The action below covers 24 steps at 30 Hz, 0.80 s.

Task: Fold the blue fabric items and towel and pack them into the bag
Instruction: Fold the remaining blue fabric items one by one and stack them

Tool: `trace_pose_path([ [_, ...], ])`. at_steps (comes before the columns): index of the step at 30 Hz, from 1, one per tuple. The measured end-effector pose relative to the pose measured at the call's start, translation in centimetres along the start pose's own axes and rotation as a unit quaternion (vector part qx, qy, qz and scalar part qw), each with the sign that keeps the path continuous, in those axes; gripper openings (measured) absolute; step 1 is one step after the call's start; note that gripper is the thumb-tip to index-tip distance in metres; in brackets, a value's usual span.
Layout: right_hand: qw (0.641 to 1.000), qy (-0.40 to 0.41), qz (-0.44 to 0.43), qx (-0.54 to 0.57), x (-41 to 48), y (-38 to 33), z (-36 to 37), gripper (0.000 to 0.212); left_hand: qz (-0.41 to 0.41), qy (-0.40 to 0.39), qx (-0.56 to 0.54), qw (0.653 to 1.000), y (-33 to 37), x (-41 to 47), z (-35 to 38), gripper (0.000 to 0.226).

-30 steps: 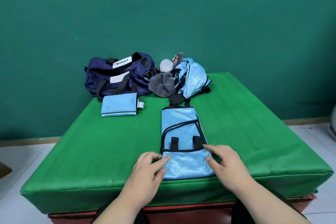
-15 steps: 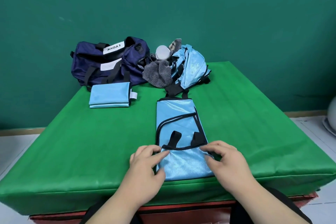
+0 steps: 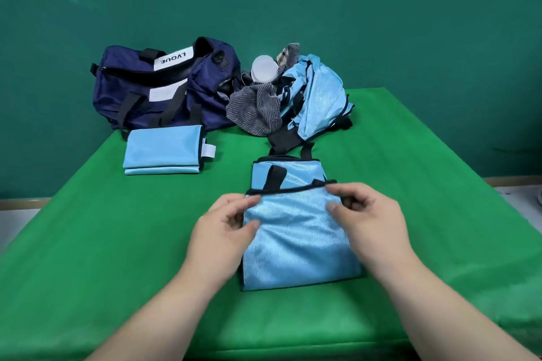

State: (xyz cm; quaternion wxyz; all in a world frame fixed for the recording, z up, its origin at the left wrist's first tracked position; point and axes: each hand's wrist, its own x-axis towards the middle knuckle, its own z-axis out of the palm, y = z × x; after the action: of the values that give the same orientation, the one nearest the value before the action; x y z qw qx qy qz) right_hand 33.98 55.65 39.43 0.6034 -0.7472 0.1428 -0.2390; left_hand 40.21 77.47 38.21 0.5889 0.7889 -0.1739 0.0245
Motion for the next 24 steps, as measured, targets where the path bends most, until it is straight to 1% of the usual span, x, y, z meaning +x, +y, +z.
trace_pose_path([
  [5, 0.997, 0.03, -0.003, -0.067, 7.0, 0.2, 1.7, 0.031, 0.011, 0.015, 0.074, 0.997, -0.5, 7.8, 1.2, 0.039],
  [7, 0.991, 0.02, -0.01, -0.134, 9.2, 0.9, 2.5, 0.033, 0.001, -0.004, 0.133, 0.991, -1.3, 10.5, 1.8, 0.037],
  [9, 0.974, -0.028, -0.003, -0.226, 10.8, 2.1, 3.1, 0.036, -0.01, -0.044, 0.193, 0.98, -2.7, 12.0, 2.4, 0.042],
  [11, 0.949, -0.081, 0.01, -0.304, 11.4, 3.3, 3.3, 0.041, -0.015, -0.08, 0.231, 0.969, -4.1, 12.5, 2.7, 0.047],
  [15, 0.913, -0.146, -0.012, -0.381, 11.4, 3.3, 3.5, 0.051, -0.005, -0.111, 0.292, 0.95, -4.9, 12.9, 2.8, 0.053],
  [17, 0.906, -0.159, -0.005, -0.393, 11.1, 2.8, 3.5, 0.052, 0.001, -0.116, 0.278, 0.954, -4.7, 12.6, 2.6, 0.052],
  [20, 0.911, -0.171, 0.002, -0.376, 9.6, 2.5, 2.6, 0.051, -0.004, -0.12, 0.244, 0.962, -4.2, 11.1, 1.9, 0.049],
  [24, 0.918, -0.191, -0.008, -0.349, 4.6, 2.4, -0.3, 0.048, 0.006, -0.142, 0.225, 0.964, -3.6, 6.1, 0.9, 0.036],
])
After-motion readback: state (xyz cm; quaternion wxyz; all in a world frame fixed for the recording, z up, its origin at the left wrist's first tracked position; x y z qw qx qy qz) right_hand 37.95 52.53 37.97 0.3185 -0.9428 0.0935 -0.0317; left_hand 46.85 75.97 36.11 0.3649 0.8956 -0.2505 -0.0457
